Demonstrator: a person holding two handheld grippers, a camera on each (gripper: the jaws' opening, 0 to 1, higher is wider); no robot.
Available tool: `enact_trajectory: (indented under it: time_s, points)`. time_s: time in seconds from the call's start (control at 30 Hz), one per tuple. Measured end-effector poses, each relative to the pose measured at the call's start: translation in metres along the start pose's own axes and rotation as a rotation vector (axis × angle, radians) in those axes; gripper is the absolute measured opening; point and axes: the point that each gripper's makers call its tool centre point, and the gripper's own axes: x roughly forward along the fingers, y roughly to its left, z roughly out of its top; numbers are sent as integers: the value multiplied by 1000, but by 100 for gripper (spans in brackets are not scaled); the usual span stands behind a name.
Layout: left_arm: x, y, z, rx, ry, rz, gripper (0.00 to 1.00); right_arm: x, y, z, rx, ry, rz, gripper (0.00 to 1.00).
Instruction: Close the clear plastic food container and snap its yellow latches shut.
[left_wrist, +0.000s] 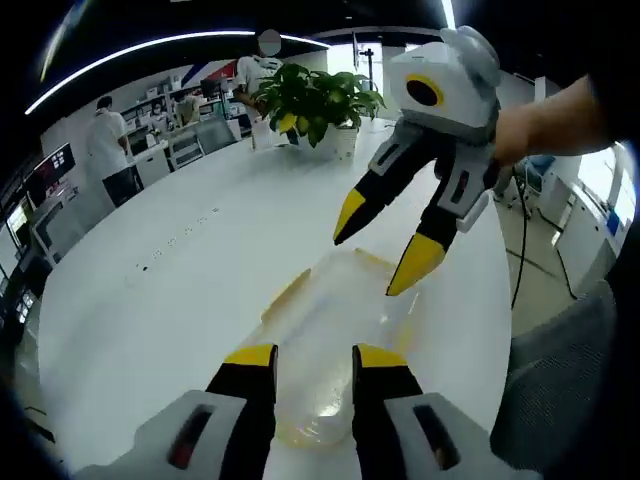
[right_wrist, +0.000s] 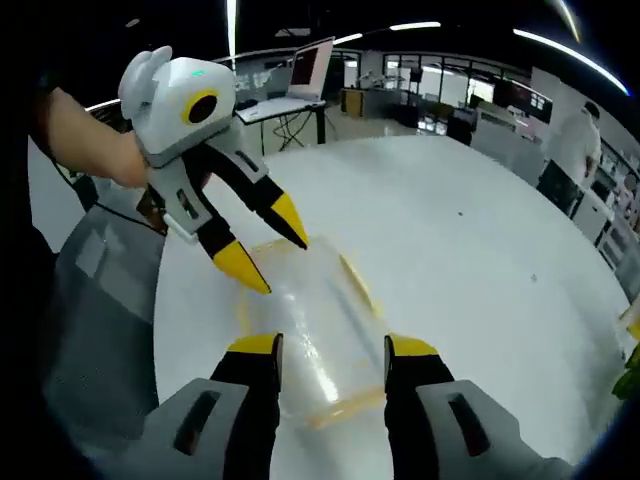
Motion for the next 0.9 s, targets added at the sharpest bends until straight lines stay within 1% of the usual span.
enact_trajectory:
  time_s: [0.1, 0.13, 0.2, 0.27, 0.33, 0.4, 0.47, 0.57, 0.67, 0.83, 0.9]
  points:
    - [0, -5, 2, 25, 6, -25, 23, 10, 7, 5, 2, 7, 28, 40]
    - [-1, -8, 4, 27, -1, -34, 23, 12, 9, 7, 3, 4, 38, 42]
    - [-2, -10, 6, 47, -11, -32, 23, 14, 16, 8, 0, 11, 66, 42]
    - [-1, -11, 4, 69, 1, -36, 22, 17, 21, 10, -14, 12, 87, 42]
    - [1, -12, 0, 106, 24, -35, 22, 20, 23, 7, -22, 29, 92, 43]
    - [1, -13, -1, 114, 28, -35, 21, 21, 21, 6, -16, 33, 86, 45]
    - [-1, -12, 1, 104, 23, -35, 21, 22, 18, 6, -11, 32, 75, 48]
    - [0, -11, -2, 98, 29, -40, 21, 21, 20, 5, -2, 35, 87, 45]
    - [1, -13, -4, 97, 33, -48, 21, 21, 18, 4, 0, 37, 82, 43]
    - [1, -21, -5, 104, 36, -63, 22, 20, 12, 8, 19, 23, 76, 43]
    - [2, -25, -6, 115, 39, -68, 22, 21, 12, 9, 13, 21, 73, 43]
